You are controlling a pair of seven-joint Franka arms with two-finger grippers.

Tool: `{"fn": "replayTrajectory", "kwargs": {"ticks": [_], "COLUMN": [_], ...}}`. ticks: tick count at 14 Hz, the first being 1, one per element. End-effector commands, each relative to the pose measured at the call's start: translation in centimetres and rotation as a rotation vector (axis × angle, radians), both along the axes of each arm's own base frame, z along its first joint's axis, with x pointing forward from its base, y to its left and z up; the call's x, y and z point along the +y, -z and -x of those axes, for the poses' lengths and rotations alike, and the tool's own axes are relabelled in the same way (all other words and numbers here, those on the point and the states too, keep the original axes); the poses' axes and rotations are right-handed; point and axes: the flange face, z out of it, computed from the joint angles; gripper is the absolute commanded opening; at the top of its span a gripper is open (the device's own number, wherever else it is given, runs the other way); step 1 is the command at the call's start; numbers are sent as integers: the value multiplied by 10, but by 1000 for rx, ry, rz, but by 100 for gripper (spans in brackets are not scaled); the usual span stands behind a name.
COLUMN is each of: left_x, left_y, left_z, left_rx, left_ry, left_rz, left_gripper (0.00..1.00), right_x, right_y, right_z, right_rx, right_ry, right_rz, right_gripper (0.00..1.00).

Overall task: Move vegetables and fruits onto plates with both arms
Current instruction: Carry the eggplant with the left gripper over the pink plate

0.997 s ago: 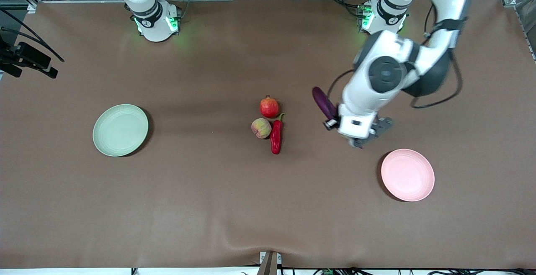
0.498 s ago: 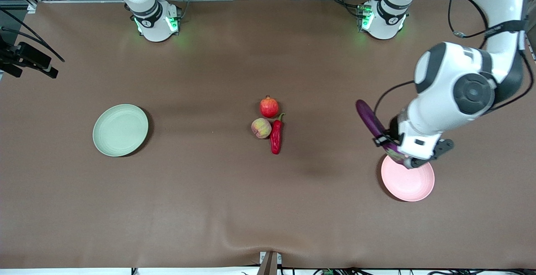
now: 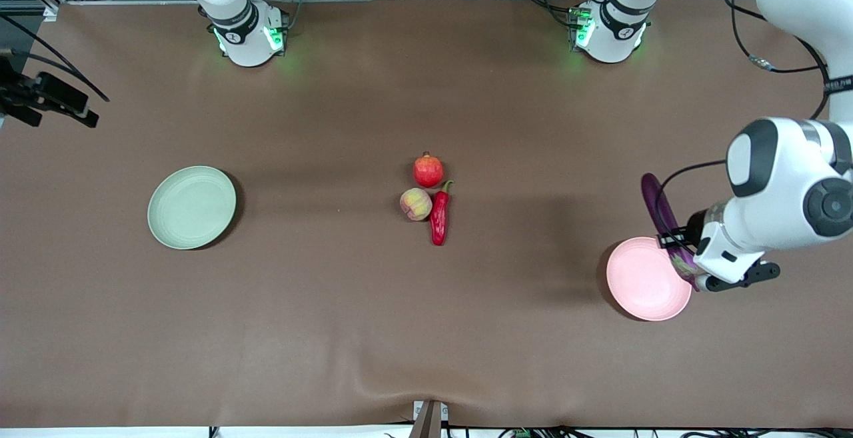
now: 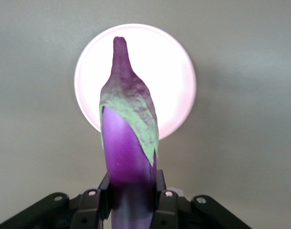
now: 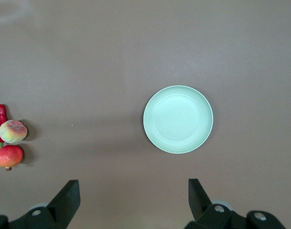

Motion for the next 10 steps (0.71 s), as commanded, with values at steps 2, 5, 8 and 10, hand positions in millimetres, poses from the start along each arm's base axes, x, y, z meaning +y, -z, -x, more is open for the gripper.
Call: {"fn": "replayTrajectory", "kwargs": {"ticks": [2,5,8,10], "left_x": [33,45,48,51], "left_y": [53,89,121,130], "left_z": [-18,-27,-45,-45], "left_rx": [13,-11,-54,-47], "left_ry": [174,215,209,215], "left_rz": [-50,-62,-56,-64], "left_gripper": [0,0,0,0], "right_x": [9,71,147,192], "right_y": [35,69,110,147], "right_z": [-20,-37,-61,-71], "right_rx": [70,115,89,122], "right_ry": [-22,-109,-28,21], "right_rz": [-7,-10,-18,-40], "right_gripper": [100,100,100,100]}}
